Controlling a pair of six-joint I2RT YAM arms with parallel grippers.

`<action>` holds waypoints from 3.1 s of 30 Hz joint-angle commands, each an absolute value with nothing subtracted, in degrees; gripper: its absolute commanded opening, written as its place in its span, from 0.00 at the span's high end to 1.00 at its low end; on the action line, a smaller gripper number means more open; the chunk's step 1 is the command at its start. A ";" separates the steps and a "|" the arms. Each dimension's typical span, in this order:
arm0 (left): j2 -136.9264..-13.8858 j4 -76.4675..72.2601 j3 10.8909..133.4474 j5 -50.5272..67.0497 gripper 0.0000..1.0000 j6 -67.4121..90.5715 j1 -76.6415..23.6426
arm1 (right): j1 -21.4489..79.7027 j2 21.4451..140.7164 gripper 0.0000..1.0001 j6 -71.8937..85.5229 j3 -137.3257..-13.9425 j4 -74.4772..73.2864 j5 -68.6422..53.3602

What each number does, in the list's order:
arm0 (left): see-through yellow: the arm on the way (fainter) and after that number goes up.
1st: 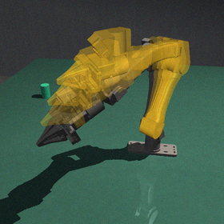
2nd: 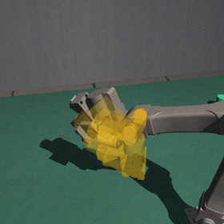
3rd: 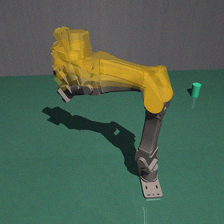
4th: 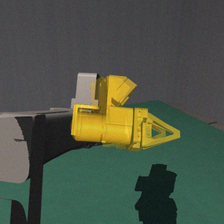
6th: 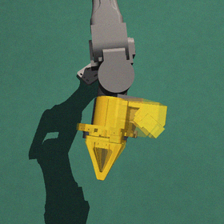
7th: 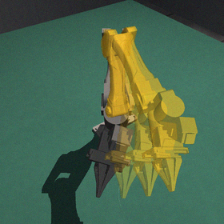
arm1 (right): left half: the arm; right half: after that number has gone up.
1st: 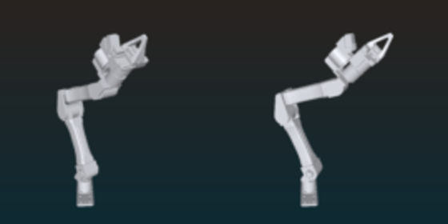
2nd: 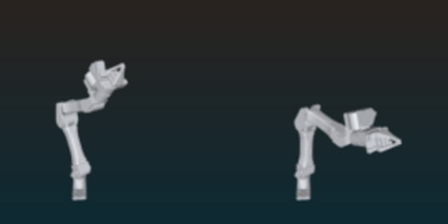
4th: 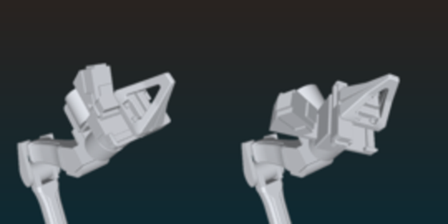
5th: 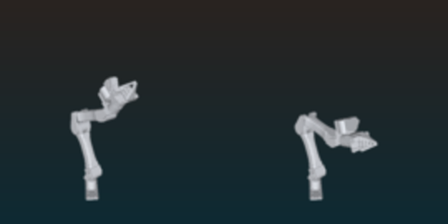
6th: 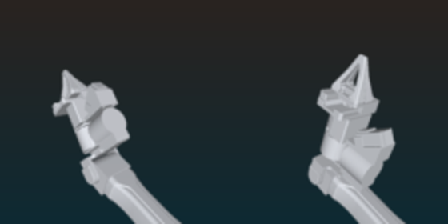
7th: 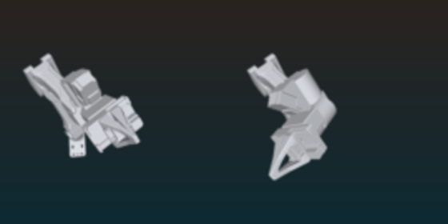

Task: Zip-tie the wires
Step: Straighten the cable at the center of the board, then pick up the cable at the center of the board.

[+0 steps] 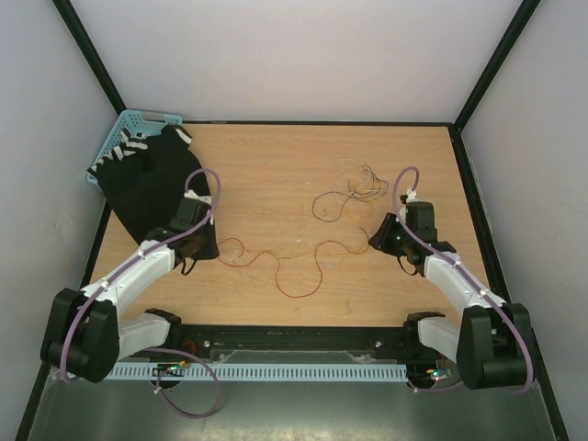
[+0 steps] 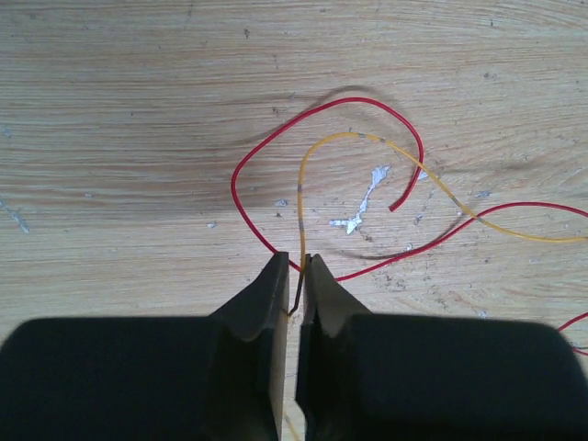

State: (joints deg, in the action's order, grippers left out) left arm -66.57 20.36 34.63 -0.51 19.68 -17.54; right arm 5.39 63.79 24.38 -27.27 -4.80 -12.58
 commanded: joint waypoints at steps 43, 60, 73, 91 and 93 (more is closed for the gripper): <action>-47.23 23.88 47.60 3.88 0.01 14.81 -16.70 | 20.42 96.67 0.82 32.82 -55.99 5.42 -2.68; -57.12 2.49 64.45 16.10 0.01 17.12 -15.73 | 14.17 93.04 1.00 21.93 -102.25 -12.84 2.65; -65.94 -1.29 65.17 24.67 0.01 18.26 -16.10 | 10.63 98.06 1.00 17.34 -132.49 -14.17 1.47; -80.96 -19.86 69.70 18.79 0.01 11.21 -32.63 | 10.63 83.77 1.00 18.72 -118.20 -14.43 -2.00; -83.94 -24.04 70.03 16.36 0.01 12.82 -34.66 | 10.61 81.77 1.00 18.96 -116.45 -14.42 -2.63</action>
State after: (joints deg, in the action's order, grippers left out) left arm -79.85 -13.80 67.94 21.93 12.95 -31.94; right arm 10.50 87.88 18.13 -118.06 -15.62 -0.89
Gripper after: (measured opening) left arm 0.990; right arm 0.012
